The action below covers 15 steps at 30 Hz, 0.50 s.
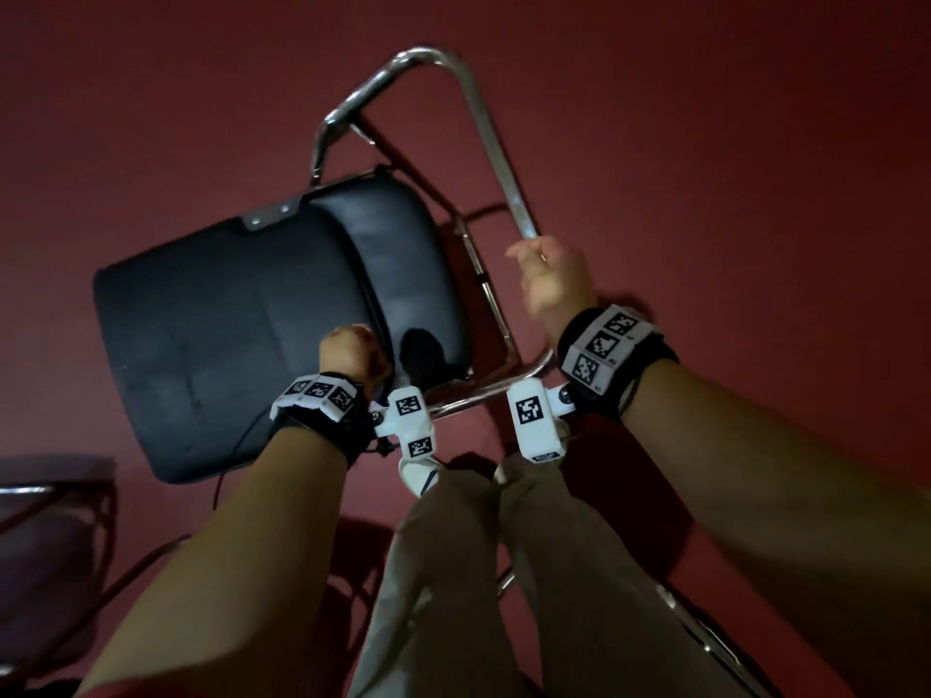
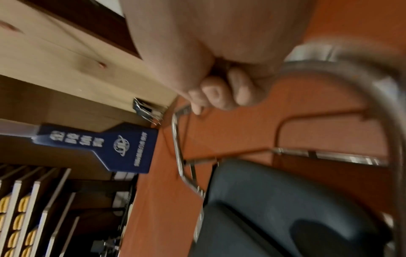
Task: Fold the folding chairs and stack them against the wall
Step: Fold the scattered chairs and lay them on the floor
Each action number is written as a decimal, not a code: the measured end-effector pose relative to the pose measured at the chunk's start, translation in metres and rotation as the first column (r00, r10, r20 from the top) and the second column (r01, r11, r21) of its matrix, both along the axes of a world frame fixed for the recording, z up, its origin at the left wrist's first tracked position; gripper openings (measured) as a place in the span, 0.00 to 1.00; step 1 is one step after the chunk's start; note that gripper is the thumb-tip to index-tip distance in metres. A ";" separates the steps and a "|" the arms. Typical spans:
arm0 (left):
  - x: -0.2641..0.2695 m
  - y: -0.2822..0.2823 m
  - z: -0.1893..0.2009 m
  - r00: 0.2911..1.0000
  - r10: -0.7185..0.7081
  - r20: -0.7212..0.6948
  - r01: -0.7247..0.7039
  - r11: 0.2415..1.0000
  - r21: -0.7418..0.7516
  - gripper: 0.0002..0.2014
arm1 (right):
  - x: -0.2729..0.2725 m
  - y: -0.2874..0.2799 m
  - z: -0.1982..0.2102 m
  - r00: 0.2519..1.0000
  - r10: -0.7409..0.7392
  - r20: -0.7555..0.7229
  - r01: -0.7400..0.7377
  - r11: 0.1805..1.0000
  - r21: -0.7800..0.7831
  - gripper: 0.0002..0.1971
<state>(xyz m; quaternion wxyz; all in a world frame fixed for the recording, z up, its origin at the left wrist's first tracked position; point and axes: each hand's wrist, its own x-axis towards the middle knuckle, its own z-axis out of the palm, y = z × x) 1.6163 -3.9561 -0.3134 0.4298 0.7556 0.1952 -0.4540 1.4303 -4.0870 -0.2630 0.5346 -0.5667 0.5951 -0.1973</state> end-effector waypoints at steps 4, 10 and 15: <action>-0.045 -0.030 0.003 0.999 -0.019 -0.041 0.018 1.000 -0.019 0.21 | -0.055 -0.015 -0.010 0.985 -0.033 -0.169 -0.001 0.981 -0.193 0.18; -0.058 -0.008 -0.018 0.976 -0.215 -0.012 0.215 0.966 0.146 0.16 | -0.076 0.014 -0.029 0.947 -0.308 -0.089 0.320 0.921 0.221 0.10; -0.044 0.029 -0.023 0.971 -0.239 -0.013 0.237 0.951 0.197 0.09 | -0.057 0.039 -0.025 0.975 -0.221 0.001 0.196 0.869 0.454 0.15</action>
